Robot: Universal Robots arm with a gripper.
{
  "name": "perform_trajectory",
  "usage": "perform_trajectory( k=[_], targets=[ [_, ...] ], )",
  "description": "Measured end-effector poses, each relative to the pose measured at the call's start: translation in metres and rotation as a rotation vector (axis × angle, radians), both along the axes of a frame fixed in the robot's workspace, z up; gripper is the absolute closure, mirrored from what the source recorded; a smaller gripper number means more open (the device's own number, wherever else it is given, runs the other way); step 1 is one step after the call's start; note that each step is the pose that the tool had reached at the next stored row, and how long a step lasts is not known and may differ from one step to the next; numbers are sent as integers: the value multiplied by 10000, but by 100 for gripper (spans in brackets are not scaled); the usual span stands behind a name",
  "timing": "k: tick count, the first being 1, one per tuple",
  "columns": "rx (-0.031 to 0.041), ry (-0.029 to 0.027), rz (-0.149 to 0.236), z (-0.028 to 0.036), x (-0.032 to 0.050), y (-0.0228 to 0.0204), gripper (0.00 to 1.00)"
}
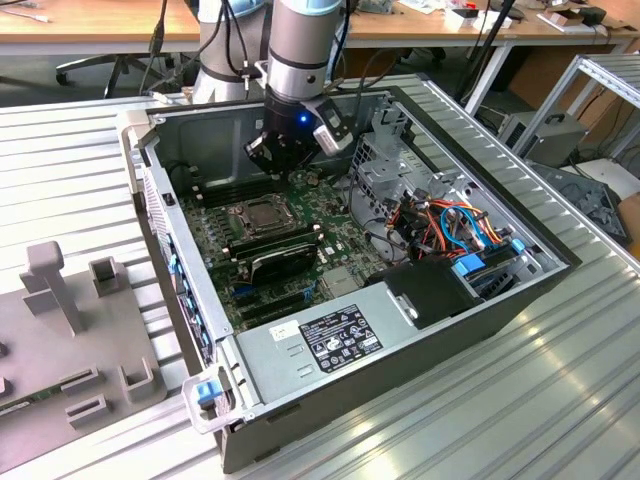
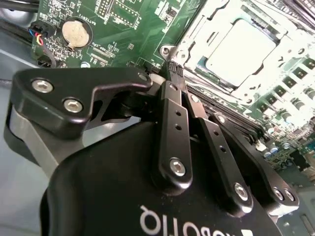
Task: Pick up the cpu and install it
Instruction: 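Install the first cpu locking lever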
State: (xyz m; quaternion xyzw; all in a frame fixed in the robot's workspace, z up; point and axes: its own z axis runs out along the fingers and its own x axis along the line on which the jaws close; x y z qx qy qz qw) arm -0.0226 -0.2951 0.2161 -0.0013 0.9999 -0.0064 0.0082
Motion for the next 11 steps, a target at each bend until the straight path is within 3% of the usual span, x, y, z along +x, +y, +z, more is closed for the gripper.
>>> perform_trajectory(
  k=[3,5,11],
  targets=[
    [0,5,138,-25,9,0,89],
    [0,5,707,-44,12,0,89],
    [-1,8,742,-92,27,-1,89]
  ],
)
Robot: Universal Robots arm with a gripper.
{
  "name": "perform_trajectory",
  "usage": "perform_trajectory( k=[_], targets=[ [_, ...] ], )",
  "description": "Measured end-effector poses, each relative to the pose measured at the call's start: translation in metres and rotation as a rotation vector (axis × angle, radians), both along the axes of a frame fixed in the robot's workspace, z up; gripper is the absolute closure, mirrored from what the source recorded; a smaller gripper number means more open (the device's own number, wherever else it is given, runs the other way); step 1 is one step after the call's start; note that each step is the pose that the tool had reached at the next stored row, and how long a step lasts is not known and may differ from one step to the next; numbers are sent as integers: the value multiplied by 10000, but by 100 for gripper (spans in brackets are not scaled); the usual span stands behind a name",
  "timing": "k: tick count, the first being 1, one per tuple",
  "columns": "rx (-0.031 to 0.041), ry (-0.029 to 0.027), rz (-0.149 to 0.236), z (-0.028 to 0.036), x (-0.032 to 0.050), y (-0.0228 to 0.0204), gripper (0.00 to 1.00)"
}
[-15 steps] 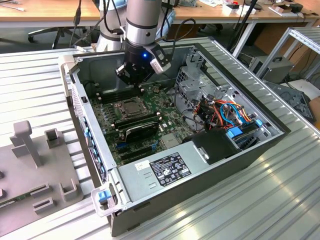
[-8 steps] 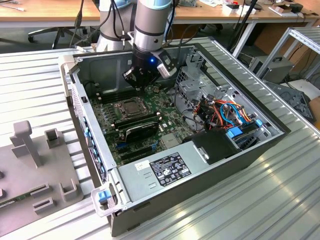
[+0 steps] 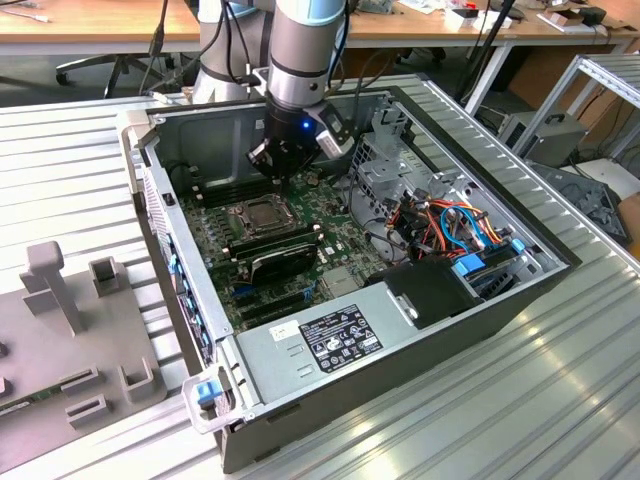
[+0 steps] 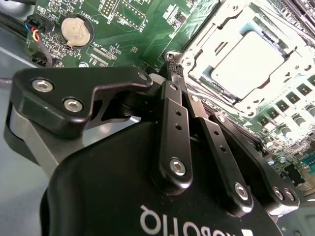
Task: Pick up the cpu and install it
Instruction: 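Install the first cpu locking lever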
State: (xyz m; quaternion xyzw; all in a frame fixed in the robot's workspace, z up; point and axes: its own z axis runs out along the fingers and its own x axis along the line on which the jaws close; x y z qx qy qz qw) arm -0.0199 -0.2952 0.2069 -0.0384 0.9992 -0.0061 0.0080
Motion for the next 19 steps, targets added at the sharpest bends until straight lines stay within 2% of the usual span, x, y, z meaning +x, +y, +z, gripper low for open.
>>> perform_trajectory(
  k=[10,19],
  targets=[
    [1,-2,29,-37,12,-6,89],
    [4,-13,29,-36,-54,-5,89]
  ],
)
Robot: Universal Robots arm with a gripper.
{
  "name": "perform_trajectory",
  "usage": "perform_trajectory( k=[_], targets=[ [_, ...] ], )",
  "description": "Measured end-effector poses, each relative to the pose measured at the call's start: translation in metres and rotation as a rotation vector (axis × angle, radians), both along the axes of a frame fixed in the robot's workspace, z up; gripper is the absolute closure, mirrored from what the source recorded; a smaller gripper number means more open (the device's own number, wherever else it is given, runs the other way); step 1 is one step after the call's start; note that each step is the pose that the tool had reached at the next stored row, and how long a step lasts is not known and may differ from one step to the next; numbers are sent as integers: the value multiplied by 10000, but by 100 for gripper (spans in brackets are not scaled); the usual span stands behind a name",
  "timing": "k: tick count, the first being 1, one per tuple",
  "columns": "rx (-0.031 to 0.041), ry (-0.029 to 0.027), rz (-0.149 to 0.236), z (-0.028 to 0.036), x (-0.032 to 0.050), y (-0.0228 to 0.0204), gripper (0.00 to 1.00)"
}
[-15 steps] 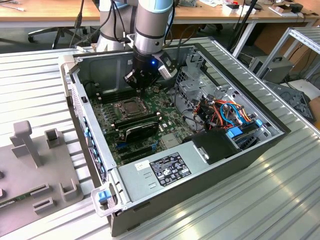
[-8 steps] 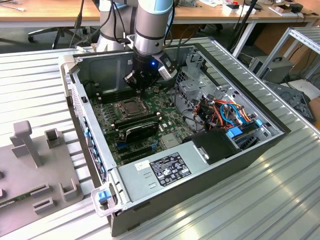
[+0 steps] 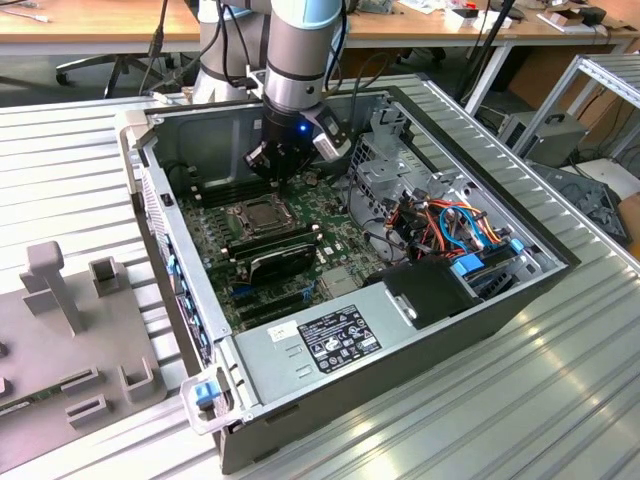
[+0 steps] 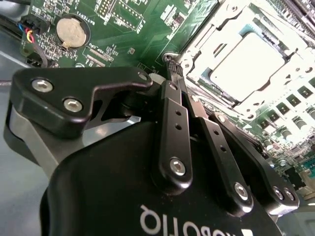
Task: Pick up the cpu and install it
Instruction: 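Install the first cpu locking lever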
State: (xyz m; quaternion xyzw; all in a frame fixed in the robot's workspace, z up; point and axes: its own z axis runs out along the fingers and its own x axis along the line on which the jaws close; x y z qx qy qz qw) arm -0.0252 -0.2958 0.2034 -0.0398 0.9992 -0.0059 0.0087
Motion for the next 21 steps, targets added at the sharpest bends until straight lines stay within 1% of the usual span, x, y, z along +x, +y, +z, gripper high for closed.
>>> perform_trajectory(
  k=[3,4,6,12,17,20,21],
  targets=[
    [-1,0,0,29,-1,0,89],
    [2,0,-1,61,-1,0,89],
    [2,2,-3,100,-2,-1,89],
    [8,-5,0,191,-4,0,89],
    [17,-31,-1,261,-34,0,89],
    [27,-40,1,269,-39,0,89],
    [37,-21,-1,245,-5,0,89]
  ],
)
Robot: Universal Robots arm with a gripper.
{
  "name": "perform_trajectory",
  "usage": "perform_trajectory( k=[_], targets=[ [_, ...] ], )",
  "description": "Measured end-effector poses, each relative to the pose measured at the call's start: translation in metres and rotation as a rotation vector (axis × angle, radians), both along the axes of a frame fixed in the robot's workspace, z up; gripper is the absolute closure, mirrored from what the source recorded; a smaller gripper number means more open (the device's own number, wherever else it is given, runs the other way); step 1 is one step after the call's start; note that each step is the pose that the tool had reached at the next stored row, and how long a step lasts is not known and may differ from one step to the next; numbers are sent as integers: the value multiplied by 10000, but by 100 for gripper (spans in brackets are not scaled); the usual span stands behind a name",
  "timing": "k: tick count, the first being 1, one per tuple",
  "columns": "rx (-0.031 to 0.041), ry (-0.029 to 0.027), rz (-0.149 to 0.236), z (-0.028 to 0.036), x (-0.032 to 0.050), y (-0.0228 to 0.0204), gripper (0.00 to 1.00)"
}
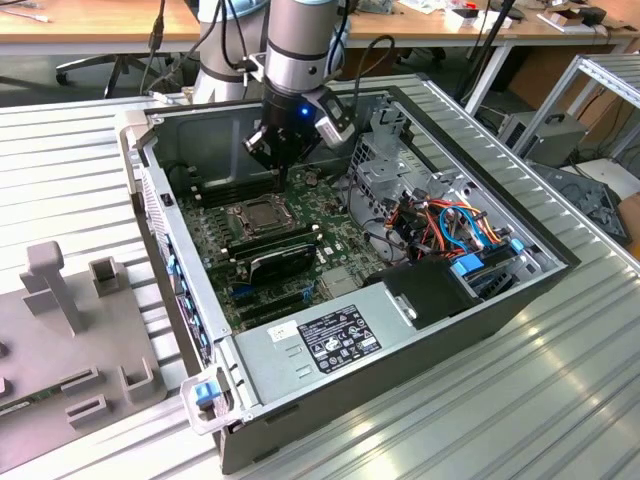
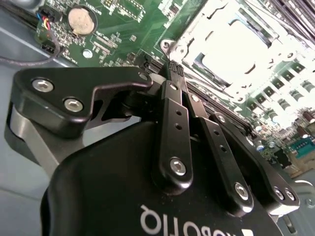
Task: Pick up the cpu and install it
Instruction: 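Install the first cpu locking lever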
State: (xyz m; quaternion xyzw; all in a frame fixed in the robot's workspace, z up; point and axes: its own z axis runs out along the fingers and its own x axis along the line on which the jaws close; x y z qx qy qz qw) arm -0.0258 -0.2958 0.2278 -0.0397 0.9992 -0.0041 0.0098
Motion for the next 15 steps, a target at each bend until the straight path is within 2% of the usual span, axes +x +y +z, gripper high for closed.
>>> perform_trajectory(
  k=[2,9,15],
  targets=[
    [0,13,1,-41,27,0,89],
    [0,29,1,-207,32,0,89],
    [-1,33,-1,-232,40,-1,89]
  ],
)
